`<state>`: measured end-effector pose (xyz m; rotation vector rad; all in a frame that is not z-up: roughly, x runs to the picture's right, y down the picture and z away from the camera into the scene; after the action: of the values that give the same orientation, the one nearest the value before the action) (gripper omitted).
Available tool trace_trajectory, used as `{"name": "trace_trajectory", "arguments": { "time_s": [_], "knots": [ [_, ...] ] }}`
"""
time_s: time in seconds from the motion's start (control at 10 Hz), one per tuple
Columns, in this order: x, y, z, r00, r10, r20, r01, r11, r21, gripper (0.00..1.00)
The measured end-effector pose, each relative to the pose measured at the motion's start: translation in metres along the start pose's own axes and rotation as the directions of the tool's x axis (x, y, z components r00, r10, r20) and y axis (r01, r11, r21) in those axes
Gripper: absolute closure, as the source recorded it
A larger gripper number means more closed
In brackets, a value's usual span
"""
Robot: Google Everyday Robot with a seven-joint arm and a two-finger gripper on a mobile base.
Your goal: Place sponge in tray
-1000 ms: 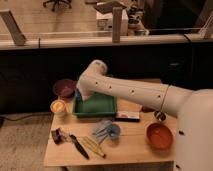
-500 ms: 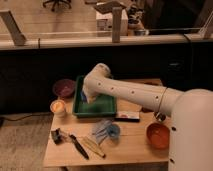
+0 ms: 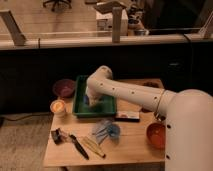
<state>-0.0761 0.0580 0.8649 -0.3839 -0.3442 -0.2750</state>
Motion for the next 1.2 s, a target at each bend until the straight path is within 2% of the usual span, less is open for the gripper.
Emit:
{"name": "trace_trajectory", "arguments": {
  "time_s": [0.2, 0.3, 0.4, 0.6, 0.8, 0.9, 1.0, 1.2],
  "knots": [
    [0.002, 0.002, 0.003, 1.0, 0.021, -0.002, -0.021, 1.0, -0.006, 0.98],
    [0.007, 0.005, 0.004, 0.998, 0.056, -0.01, -0.056, 0.998, -0.009, 0.84],
    [0.01, 0.006, 0.004, 0.998, 0.067, -0.013, -0.067, 0.998, -0.009, 0.78],
    [0.014, 0.007, 0.004, 0.996, 0.086, -0.018, -0.086, 0.996, -0.006, 0.54],
    [0.016, 0.007, 0.002, 0.995, 0.094, -0.02, -0.094, 0.996, 0.001, 0.37],
    [0.017, 0.006, 0.001, 0.995, 0.095, -0.019, -0.095, 0.995, 0.007, 0.25],
    [0.018, 0.006, 0.001, 0.995, 0.097, -0.02, -0.096, 0.995, 0.008, 0.21],
    [0.019, 0.006, 0.0, 0.995, 0.098, -0.021, -0.098, 0.995, 0.013, 0.2]
  ]
}}
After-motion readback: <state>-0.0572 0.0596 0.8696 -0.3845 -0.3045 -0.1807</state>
